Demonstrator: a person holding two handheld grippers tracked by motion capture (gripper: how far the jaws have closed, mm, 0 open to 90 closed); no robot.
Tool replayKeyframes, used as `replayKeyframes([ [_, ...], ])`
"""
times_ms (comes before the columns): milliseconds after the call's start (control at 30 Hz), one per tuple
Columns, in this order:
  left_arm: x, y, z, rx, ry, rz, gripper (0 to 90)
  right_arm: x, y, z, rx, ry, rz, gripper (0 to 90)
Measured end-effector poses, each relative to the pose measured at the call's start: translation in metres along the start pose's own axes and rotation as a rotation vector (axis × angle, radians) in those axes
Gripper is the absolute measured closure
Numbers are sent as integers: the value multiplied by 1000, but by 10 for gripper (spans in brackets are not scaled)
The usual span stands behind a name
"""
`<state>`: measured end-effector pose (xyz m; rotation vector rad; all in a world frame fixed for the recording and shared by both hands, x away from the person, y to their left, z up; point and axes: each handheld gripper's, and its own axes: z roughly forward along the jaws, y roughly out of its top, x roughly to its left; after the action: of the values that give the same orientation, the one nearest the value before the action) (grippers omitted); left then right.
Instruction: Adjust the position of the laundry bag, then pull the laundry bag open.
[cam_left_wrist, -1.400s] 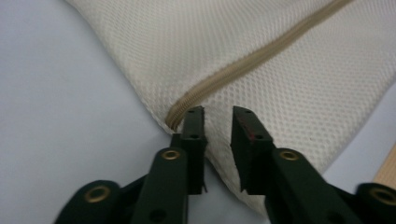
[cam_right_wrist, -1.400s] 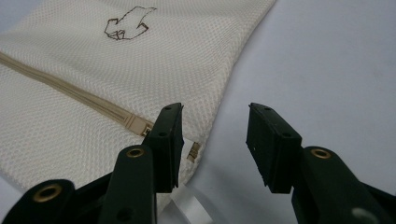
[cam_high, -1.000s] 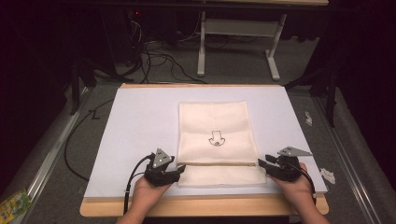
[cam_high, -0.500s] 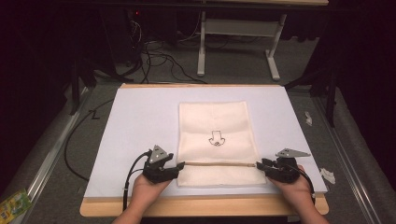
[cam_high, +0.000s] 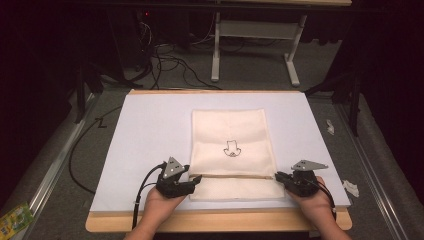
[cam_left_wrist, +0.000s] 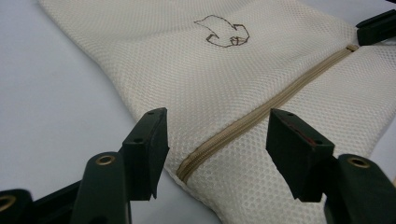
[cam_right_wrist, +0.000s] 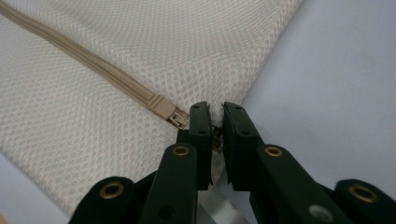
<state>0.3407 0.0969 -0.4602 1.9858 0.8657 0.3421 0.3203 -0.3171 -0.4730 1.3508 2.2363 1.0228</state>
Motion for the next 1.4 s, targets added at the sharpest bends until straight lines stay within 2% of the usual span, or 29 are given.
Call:
replayKeyframes([
  [67, 0, 0, -1, -5, 11, 8, 377, 1, 1, -3, -19, 0, -3, 845],
  [133, 0, 0, -3, -14, 41, 13, 346, 2, 3, -6, -36, 6, -4, 845],
  [200, 2, -1, -5, -40, 59, 3, 303, 3, 4, -8, -50, 14, -8, 845],
  [400, 1, -2, -6, -60, 68, -6, 293, 3, 6, -11, -63, 33, 6, 845],
  [500, -2, 2, -3, -69, 56, -18, 307, 5, 8, -14, -85, 34, 1, 845],
  [633, -11, 11, 5, -65, 28, 14, 312, 5, 10, -18, -103, 38, 1, 845],
  [700, -14, 13, 12, -57, -5, 15, 315, 6, 11, -20, -110, 42, 12, 845],
  [867, -21, 13, 20, -38, -38, 28, 316, 5, 13, -23, -128, 48, 21, 845],
  [967, -29, 18, 18, -55, -44, 53, 334, 4, 13, -23, -134, 47, 21, 845],
  [1000, -37, 22, 15, -72, -50, 79, 339, 5, 12, -24, -132, 49, 23, 846],
  [1033, -37, 22, 15, -72, -50, 79, 341, 5, 12, -24, -132, 49, 23, 846],
  [1067, -45, 25, 14, -72, -65, 93, 343, 7, 13, -24, -134, 44, 2, 846],
  [1100, -45, 25, 14, -72, -65, 93, 346, 7, 13, -24, -134, 44, 2, 846],
  [1200, -52, 29, 21, -69, -116, 55, 365, 6, 14, -25, -142, 50, -5, 845],
  [1333, -62, 33, 42, -55, -151, 42, 396, 6, 12, -27, -151, 62, 4, 845],
  [1400, -68, 37, 52, -43, -166, 48, 436, 6, 13, -29, -154, 64, -9, 845],
])
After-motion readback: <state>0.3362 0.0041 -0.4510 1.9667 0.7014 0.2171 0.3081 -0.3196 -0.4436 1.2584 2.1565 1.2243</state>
